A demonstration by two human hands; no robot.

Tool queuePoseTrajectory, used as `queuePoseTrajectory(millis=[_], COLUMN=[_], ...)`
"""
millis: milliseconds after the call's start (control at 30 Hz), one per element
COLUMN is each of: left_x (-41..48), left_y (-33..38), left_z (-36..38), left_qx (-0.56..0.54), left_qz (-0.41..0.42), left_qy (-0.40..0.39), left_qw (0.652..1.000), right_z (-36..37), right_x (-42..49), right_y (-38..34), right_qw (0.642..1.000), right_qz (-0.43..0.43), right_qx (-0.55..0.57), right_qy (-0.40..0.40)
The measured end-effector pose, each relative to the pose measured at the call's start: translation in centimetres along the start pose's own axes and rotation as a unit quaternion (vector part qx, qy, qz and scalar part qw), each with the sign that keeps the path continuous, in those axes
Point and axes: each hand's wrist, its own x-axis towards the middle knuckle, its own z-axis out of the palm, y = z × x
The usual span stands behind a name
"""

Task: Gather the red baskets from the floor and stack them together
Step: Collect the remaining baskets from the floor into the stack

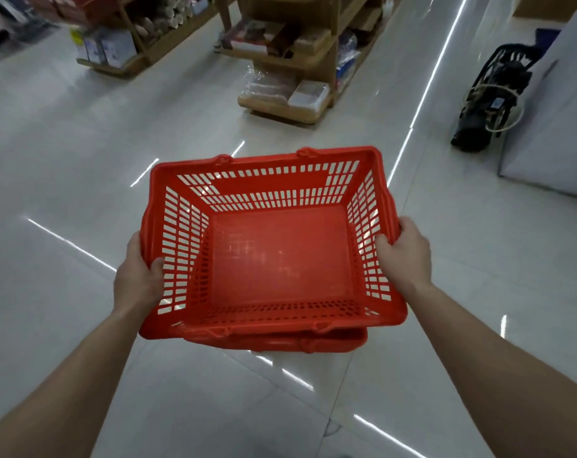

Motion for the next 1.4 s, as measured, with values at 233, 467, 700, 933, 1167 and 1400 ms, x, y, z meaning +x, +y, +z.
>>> queuePoseTrajectory(millis=[233,467,700,933,1167,1400], left_x=[2.0,0.8,1.9,2.9,0.2,-3.0], left_y=[-1.8,-6.1,-7.4,-11.6,-15.6,-19.9], left_z=[3.4,3.6,2.0,3.1,8.0,12.4], left_qx=[0.004,0.000,-0.026,-0.014,-0.035,-0.080], left_qz=[-0.034,0.021,0.061,0.042,0.039,-0.019], left_qy=[-0.036,-0.042,-0.069,-0.120,-0.174,-0.135], left_qw=[0.999,0.999,0.995,0.992,0.983,0.987], right_z=[3.3,4.3,4.8,6.6,8.9,13.0], right_x=[0.5,-3.0,-6.8,-6.2,-8.2,-11.0], right_y=[2.1,4.2,3.7,3.5,9.5,14.3], right_qw=[0.999,0.996,0.992,0.994,0.983,0.991], right_qz=[0.025,0.063,0.106,0.087,0.155,0.104], right_qx=[-0.039,-0.056,-0.041,-0.054,-0.084,-0.083], right_qy=[-0.015,0.022,0.045,0.026,-0.043,-0.009])
